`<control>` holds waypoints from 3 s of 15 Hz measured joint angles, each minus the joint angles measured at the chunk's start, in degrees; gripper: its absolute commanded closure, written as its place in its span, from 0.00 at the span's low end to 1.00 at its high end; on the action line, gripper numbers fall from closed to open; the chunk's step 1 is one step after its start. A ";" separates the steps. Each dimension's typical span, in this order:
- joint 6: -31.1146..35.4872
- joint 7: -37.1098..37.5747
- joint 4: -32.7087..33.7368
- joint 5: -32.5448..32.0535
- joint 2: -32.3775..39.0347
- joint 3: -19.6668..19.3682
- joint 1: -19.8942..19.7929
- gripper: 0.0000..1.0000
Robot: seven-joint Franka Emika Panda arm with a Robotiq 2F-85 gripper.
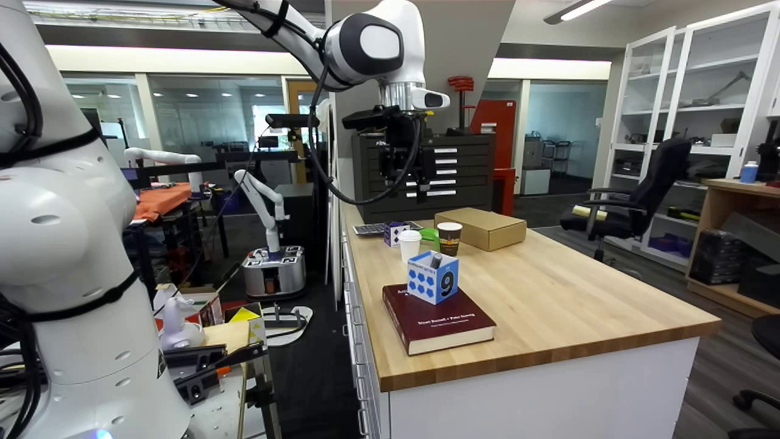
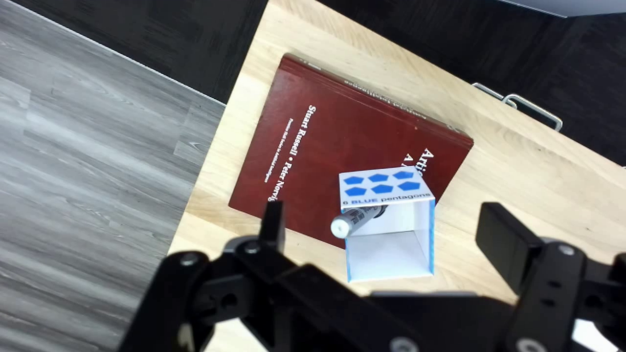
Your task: Take the black marker out of the blue and white box and place it on top of the maroon book
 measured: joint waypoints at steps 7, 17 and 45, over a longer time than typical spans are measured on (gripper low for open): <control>6.83 0.89 -0.90 0.31 2.32 0.00 -0.10 0.00; 19.26 0.88 -0.09 0.23 12.01 -0.16 -0.32 0.00; 15.28 -1.42 6.90 7.27 24.04 -0.41 -1.99 0.00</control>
